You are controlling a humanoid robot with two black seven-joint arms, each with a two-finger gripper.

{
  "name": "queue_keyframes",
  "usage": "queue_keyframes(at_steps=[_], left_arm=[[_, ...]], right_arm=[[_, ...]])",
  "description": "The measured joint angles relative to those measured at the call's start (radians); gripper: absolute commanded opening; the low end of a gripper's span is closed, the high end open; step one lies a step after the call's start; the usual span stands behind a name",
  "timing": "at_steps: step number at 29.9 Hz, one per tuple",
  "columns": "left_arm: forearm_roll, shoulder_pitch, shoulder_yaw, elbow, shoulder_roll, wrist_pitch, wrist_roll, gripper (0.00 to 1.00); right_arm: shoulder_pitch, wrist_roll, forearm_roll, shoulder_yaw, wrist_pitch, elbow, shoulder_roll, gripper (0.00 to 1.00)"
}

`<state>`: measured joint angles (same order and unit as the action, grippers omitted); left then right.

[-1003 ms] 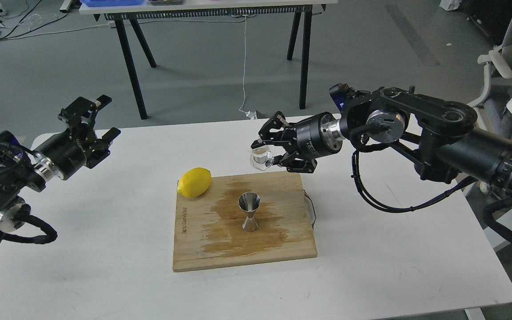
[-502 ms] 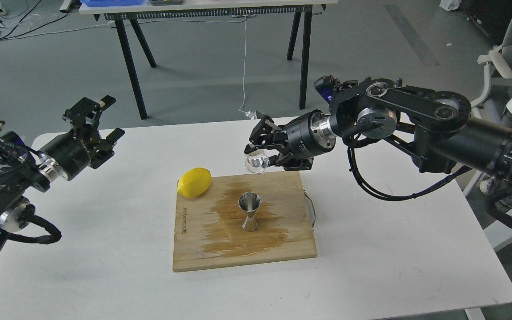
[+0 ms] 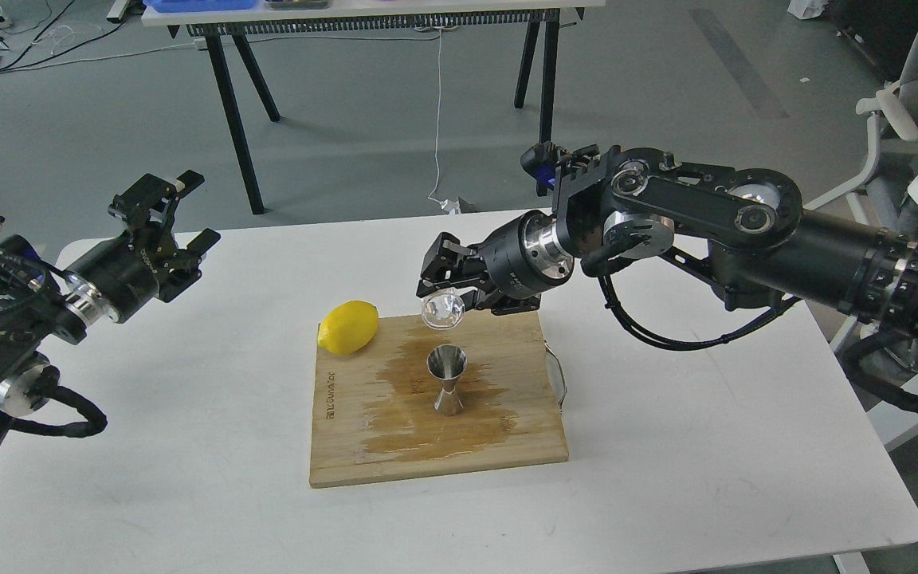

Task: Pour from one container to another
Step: 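Carry the glass cup above the jigger on the board, then tilt the glass cup over the jigger to pour its liquid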

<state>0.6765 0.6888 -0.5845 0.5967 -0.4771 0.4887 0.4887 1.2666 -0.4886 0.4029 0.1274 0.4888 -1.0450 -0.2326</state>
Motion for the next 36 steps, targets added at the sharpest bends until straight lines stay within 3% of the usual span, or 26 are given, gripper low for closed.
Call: queue_keyframes(at_steps=[36], left_arm=[[0.0, -0.002, 0.0, 0.0, 0.0, 0.0, 0.0, 0.99]], right_arm=[[0.093, 0.0, 0.186, -0.103, 0.0, -0.134, -0.003, 0.24]])
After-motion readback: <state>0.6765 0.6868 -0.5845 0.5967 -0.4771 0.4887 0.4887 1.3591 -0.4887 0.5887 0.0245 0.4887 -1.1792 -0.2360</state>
